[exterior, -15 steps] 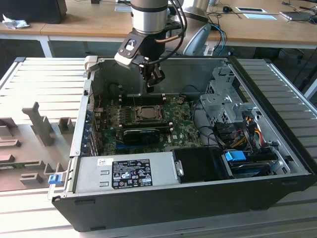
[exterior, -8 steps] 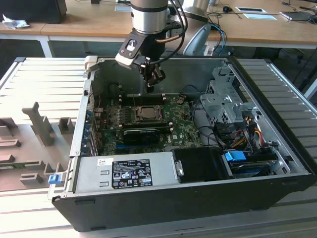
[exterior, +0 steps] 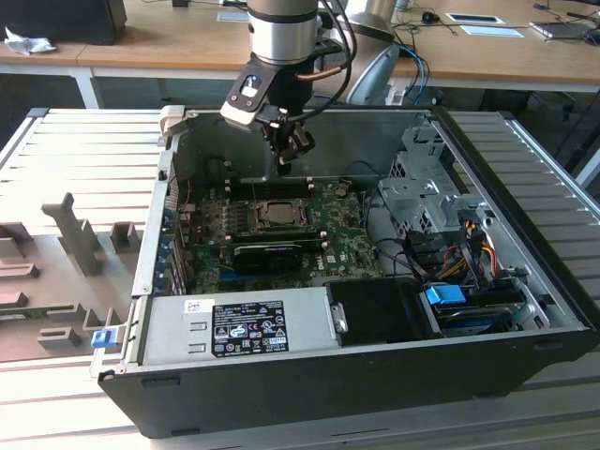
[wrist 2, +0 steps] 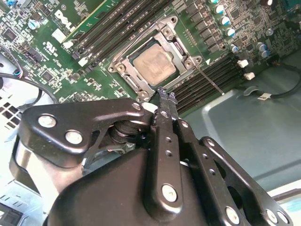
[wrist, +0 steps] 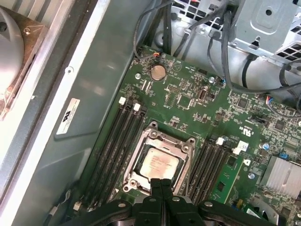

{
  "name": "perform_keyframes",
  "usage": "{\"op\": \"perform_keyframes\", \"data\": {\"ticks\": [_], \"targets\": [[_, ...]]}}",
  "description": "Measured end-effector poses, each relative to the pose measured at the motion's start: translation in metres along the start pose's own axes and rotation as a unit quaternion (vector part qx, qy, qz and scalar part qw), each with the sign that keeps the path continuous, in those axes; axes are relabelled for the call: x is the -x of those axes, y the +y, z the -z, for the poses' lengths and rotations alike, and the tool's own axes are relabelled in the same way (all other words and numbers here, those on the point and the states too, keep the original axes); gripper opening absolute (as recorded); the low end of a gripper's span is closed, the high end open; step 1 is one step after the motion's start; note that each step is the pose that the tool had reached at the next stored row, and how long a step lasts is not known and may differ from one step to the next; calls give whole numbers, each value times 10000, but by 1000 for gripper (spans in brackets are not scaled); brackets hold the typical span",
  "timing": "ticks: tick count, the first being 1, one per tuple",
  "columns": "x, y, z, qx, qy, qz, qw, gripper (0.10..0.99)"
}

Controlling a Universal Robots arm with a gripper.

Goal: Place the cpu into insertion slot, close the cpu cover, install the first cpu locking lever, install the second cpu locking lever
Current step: 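Install the first cpu locking lever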

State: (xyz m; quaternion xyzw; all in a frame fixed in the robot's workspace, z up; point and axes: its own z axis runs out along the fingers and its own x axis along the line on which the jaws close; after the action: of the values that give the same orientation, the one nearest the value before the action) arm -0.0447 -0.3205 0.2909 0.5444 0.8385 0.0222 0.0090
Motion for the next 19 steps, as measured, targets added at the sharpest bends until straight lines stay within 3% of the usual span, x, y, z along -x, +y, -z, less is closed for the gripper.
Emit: {"op": "perform_keyframes", "data": {"ticks": [19], "targets": [[0, 0, 0, -4, 18, 381, 9993, 106]]}}
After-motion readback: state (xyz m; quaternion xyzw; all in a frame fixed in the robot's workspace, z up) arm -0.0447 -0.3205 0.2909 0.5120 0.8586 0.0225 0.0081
